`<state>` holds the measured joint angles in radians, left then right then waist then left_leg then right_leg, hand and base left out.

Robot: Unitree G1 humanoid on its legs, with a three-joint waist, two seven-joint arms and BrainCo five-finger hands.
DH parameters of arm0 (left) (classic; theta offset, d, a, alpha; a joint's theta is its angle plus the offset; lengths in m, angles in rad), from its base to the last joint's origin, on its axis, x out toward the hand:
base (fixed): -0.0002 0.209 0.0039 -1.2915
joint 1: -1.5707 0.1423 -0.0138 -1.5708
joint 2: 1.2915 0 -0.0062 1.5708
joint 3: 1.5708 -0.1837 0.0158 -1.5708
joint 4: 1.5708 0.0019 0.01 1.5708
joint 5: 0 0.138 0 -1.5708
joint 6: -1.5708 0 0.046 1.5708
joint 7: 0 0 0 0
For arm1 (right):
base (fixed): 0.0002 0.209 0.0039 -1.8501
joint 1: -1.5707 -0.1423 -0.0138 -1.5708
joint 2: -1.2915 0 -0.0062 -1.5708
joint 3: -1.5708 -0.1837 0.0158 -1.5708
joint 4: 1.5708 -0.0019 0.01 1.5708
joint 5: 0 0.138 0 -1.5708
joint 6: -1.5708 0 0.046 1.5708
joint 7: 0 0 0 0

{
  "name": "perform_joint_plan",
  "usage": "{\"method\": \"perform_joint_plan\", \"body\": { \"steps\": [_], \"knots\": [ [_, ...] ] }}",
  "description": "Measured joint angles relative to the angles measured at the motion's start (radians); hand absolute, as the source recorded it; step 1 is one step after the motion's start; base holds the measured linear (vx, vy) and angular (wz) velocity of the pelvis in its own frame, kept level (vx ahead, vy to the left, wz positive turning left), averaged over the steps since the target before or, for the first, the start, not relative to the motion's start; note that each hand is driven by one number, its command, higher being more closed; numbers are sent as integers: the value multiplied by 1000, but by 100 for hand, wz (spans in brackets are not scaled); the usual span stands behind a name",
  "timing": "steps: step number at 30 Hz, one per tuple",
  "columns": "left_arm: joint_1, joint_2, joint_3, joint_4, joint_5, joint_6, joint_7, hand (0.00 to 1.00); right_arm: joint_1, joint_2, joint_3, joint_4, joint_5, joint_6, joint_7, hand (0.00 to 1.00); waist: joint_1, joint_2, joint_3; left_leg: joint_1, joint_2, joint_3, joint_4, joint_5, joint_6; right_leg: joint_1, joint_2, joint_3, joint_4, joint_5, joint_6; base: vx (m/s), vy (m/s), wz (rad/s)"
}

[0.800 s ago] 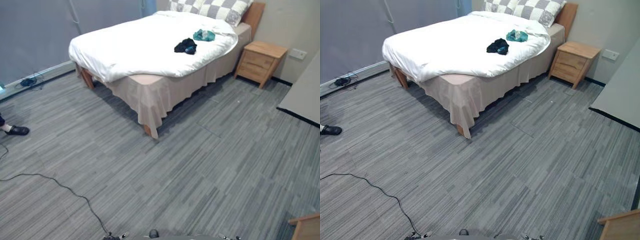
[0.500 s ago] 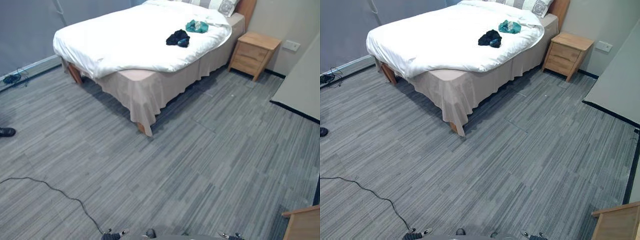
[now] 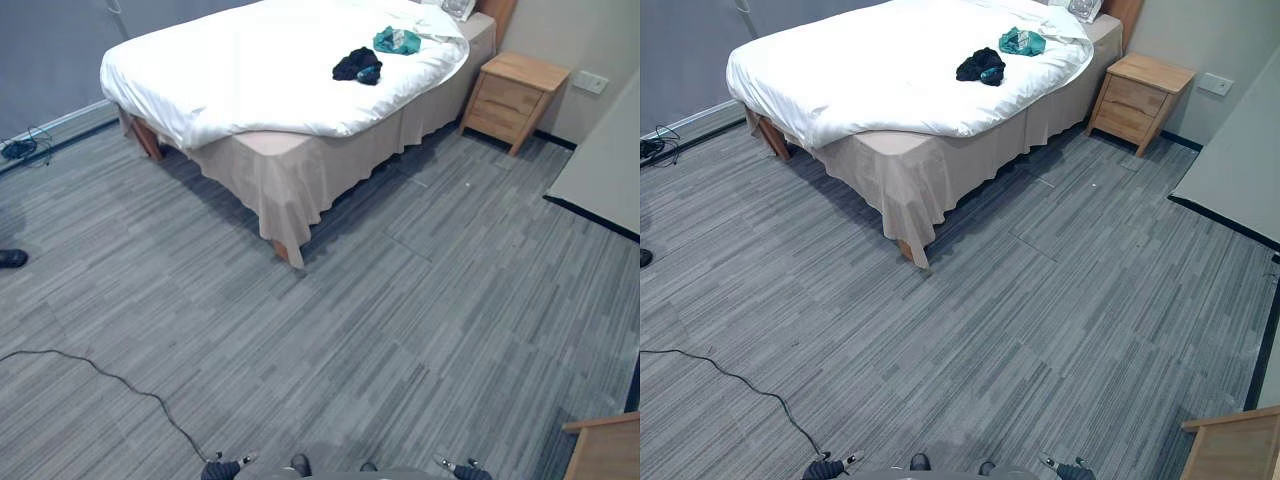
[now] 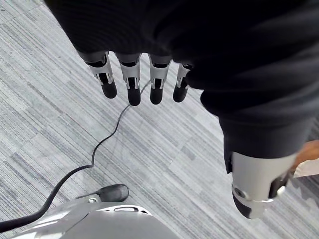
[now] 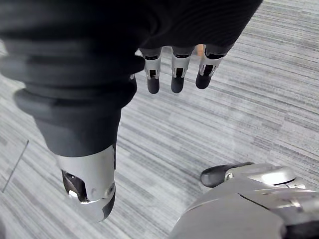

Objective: Tidy the bed and pick cloth on bed and put in laundry

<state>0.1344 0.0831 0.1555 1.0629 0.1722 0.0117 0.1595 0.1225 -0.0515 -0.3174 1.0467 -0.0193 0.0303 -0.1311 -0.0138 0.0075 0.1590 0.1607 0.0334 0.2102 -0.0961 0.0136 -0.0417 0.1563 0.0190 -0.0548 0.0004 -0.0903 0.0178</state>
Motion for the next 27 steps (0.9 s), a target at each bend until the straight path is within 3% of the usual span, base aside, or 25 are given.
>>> {"method": "perform_joint_plan", "body": {
  "steps": [8, 13, 14, 15, 16, 17, 18, 19, 20, 21, 23, 24, 25, 27],
  "knots": [
    [0, 0, 0, 0, -2, 0, 0, 0, 0, -1, 0, 2, 0, 0, 0, 0, 0, -1, 2, -17, 1, 10, -6, 0, 1, -9, 2, 5, -25, 18, -16, -39, -31, -3],
    [-10, 2, 0, -1, -3, 1, 0, 0, -17, -5, -1, 8, -1, 2, 0, 0, 4, -2, 11, -66, 5, 27, -6, -6, 7, -89, 6, 19, 26, -2, -16, 7, -28, -10],
    [-14, 4, -1, -1, -3, 1, 0, 0, -19, -3, -4, 8, -1, 2, 0, 0, 3, -5, 21, -68, 3, 35, -5, -18, 15, -121, 0, 21, 102, -45, 8, 71, -4, -13],
    [-20, 7, -6, 0, -4, 2, -2, 0, -20, -1, -16, 7, -1, 2, 1, 0, 2, -6, 33, -60, 0, 39, -6, -33, 24, -164, -11, 8, 211, -92, 73, 80, -2, -12],
    [-22, 8, -9, -1, -4, 2, -3, 0, -21, 1, -25, 6, -1, 2, 2, 0, 2, -7, 37, -53, 0, 40, -6, -43, 23, -197, -19, -7, 283, -105, 94, 75, -5, -15],
    [-29, 13, -10, 1, -4, 2, -3, 0, -23, 4, -30, -4, 0, 1, 3, 0, 2, -13, 52, -34, 2, 40, -5, -56, 26, -312, -42, -43, 546, -107, 121, 59, -4, -9],
    [-32, 18, -11, 4, -4, 3, -4, 0, -24, 2, -30, -8, 0, 0, 4, 0, 1, -9, 61, -19, 3, 36, -1, -64, 29, -357, -59, -60, 640, -102, 128, 117, -5, 10],
    [-45, 32, -19, 7, -4, 6, -4, 0, -25, 12, -31, -9, 0, 0, 4, 0, -11, -29, 72, 5, 6, 30, 19, -89, 28, -429, -120, -112, 793, -128, 110, 132, 2, 22],
    [-46, 34, -22, 7, -4, 6, -4, 0, -23, 13, -33, -7, 1, 1, 4, 0, -10, -31, 74, 10, 8, 29, 22, -94, 27, -437, -133, -124, 803, -137, 112, 194, 8, 28],
    [-51, 37, -29, 7, -4, 6, -4, 0, -17, 13, -41, -2, 2, 1, 4, 0, -12, -30, 74, 21, 22, 19, 39, -114, 22, -461, -181, -174, 774, -152, 98, 246, -5, 20],
    [-66, 32, -28, 8, -4, 6, -4, 0, -20, 14, -56, 0, 6, -1, 2, 0, -24, -17, 81, 30, 64, 6, 62, -141, 5, -479, -197, -214, 584, -132, 82, 366, -69, 20],
    [-81, 28, -27, 8, -3, 5, -4, 0, -21, 12, -59, -1, 7, -1, 2, 0, -28, -8, 87, 39, 93, 2, 62, -158, -18, -482, -187, -225, 370, -49, 73, 434, -147, 3],
    [-94, 30, -25, 9, -3, 5, -4, 0, -21, 12, -61, 0, 7, -1, 2, 0, -28, -11, 95, 59, 109, 3, 61, -173, -48, -482, -178, -220, 162, 58, 89, 586, -235, -3],
    [-118, 34, -18, 21, 0, 3, -4, 0, -14, 22, -67, 0, 8, 0, 2, 0, -39, -22, 106, 107, 114, 14, 60, -216, -87, -515, -202, -196, 58, 119, 109, 556, -284, 11]
  ]
}}
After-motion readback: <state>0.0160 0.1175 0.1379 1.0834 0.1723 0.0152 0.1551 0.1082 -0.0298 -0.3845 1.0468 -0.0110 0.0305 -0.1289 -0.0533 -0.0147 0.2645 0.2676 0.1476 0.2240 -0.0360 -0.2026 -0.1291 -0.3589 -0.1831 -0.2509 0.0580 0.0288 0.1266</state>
